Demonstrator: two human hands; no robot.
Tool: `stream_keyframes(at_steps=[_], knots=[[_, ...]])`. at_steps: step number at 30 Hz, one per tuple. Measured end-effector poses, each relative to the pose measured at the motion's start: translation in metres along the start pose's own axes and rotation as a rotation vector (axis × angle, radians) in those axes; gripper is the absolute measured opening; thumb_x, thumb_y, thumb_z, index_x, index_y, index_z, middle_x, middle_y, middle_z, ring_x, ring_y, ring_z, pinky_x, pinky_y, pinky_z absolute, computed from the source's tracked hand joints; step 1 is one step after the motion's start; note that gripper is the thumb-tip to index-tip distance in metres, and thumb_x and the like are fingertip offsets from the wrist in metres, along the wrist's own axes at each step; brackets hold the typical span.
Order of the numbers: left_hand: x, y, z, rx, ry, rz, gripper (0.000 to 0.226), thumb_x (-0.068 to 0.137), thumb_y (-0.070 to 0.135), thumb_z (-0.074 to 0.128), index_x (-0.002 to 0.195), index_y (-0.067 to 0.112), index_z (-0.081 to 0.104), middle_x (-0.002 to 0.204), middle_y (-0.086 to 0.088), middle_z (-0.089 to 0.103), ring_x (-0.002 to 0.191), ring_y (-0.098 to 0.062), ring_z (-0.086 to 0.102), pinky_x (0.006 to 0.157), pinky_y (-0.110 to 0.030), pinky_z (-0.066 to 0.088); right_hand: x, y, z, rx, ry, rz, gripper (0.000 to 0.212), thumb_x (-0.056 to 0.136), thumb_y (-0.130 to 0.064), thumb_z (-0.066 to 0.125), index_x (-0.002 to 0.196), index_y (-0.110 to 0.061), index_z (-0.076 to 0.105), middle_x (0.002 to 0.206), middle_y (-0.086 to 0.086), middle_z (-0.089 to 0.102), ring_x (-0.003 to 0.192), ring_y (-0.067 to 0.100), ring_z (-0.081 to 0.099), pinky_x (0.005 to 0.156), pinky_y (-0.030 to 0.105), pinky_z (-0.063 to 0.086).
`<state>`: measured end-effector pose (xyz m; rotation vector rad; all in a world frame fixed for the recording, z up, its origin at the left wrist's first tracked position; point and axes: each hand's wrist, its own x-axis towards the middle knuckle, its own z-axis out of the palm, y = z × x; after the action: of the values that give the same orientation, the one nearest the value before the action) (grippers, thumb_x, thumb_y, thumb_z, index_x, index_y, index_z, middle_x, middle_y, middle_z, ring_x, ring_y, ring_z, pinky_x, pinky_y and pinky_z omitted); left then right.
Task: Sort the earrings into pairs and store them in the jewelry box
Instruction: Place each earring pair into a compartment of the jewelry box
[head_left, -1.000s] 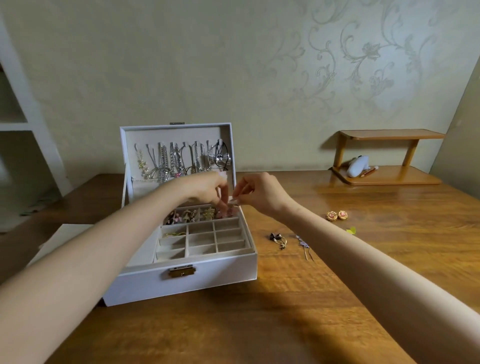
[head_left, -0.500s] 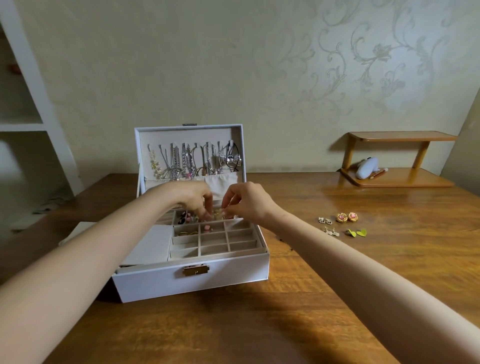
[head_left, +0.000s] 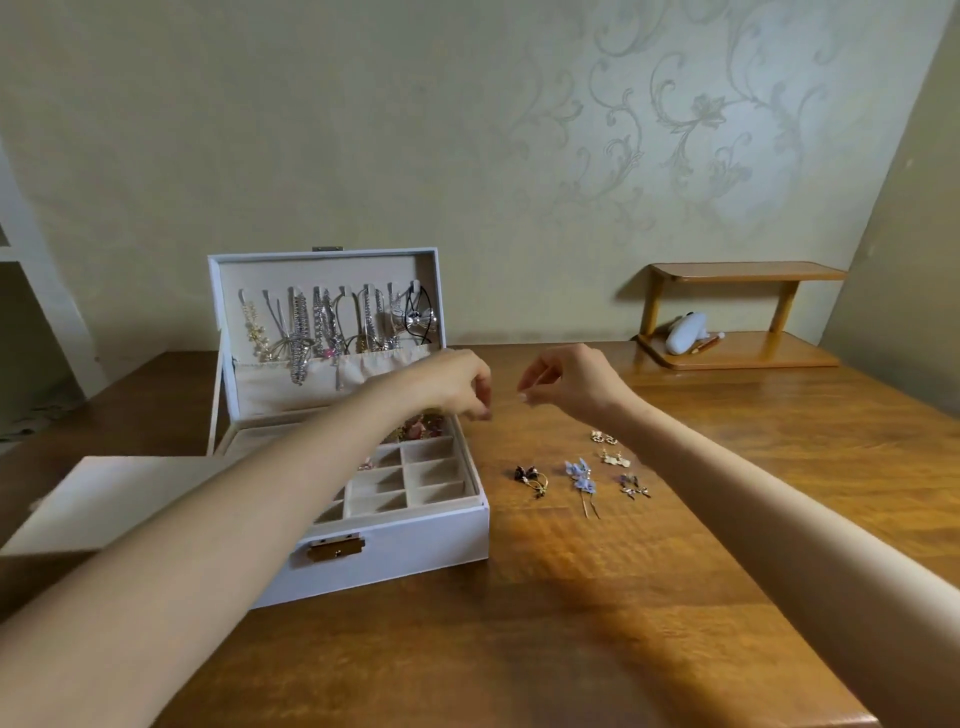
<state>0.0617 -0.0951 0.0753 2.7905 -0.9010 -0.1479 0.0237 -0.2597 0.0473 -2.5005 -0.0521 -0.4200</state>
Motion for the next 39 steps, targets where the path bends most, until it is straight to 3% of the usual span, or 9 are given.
stream_keyframes(at_steps=[7, 14, 18, 21, 28, 39], knots=[[0.049, 0.050, 0.040, -0.043, 0.027, 0.067, 0.026, 0.084, 0.029, 0.066, 0.105, 0.013, 0.063, 0.112, -0.006, 0.062, 0.102, -0.022, 0.056, 0.078, -0.029, 0.044, -0.003, 0.060, -0.020, -0.221, 0.011, 0.148, 0.006, 0.076, -0.022, 0.074, 0.082, -0.023, 0.074, 0.085, 0.000, 0.073, 0.080, 0.015, 0.063, 0.073, 0.030, 0.051], [0.094, 0.077, 0.082, -0.106, 0.046, 0.045, 0.022, 0.088, 0.006, 0.055, 0.109, 0.013, 0.062, 0.116, -0.009, 0.062, 0.103, -0.025, 0.059, 0.081, -0.032, 0.048, -0.008, 0.095, -0.015, -0.453, 0.009, 0.213, 0.015, 0.084, -0.017, 0.064, 0.090, -0.025, 0.075, 0.095, 0.001, 0.072, 0.092, 0.022, 0.065, 0.069, 0.027, 0.044], [0.107, 0.081, 0.092, -0.091, 0.037, 0.003, 0.029, 0.091, 0.003, 0.049, 0.115, 0.014, 0.061, 0.121, -0.010, 0.059, 0.107, -0.028, 0.057, 0.089, -0.038, 0.050, -0.005, 0.107, -0.010, -0.452, 0.041, 0.210, 0.015, 0.081, -0.021, 0.067, 0.094, -0.026, 0.073, 0.099, -0.001, 0.071, 0.095, 0.019, 0.063, 0.070, 0.028, 0.047], [0.113, 0.081, 0.092, -0.083, 0.040, -0.003, 0.031, 0.092, 0.002, 0.047, 0.117, 0.016, 0.060, 0.122, -0.009, 0.059, 0.107, -0.028, 0.058, 0.086, -0.037, 0.051, -0.002, 0.111, -0.009, -0.453, 0.044, 0.203, 0.015, 0.082, -0.022, 0.067, 0.096, -0.026, 0.072, 0.100, -0.001, 0.070, 0.093, 0.018, 0.063, 0.070, 0.029, 0.048], [0.119, 0.083, 0.095, -0.029, 0.060, -0.017, 0.026, 0.092, 0.005, 0.051, 0.113, 0.017, 0.062, 0.116, -0.009, 0.061, 0.101, -0.027, 0.059, 0.069, -0.030, 0.043, 0.000, 0.111, -0.006, -0.451, 0.015, 0.201, 0.015, 0.081, -0.015, 0.063, 0.079, -0.027, 0.072, 0.088, -0.002, 0.071, 0.081, 0.017, 0.063, 0.064, 0.027, 0.047], [0.114, 0.083, 0.095, -0.015, 0.061, -0.001, 0.020, 0.090, 0.011, 0.056, 0.108, 0.017, 0.062, 0.116, -0.008, 0.062, 0.105, -0.028, 0.058, 0.075, -0.032, 0.044, -0.004, 0.104, -0.009, -0.432, 0.014, 0.194, 0.011, 0.085, -0.021, 0.062, 0.087, -0.023, 0.073, 0.092, -0.003, 0.072, 0.086, 0.016, 0.064, 0.068, 0.028, 0.049]])
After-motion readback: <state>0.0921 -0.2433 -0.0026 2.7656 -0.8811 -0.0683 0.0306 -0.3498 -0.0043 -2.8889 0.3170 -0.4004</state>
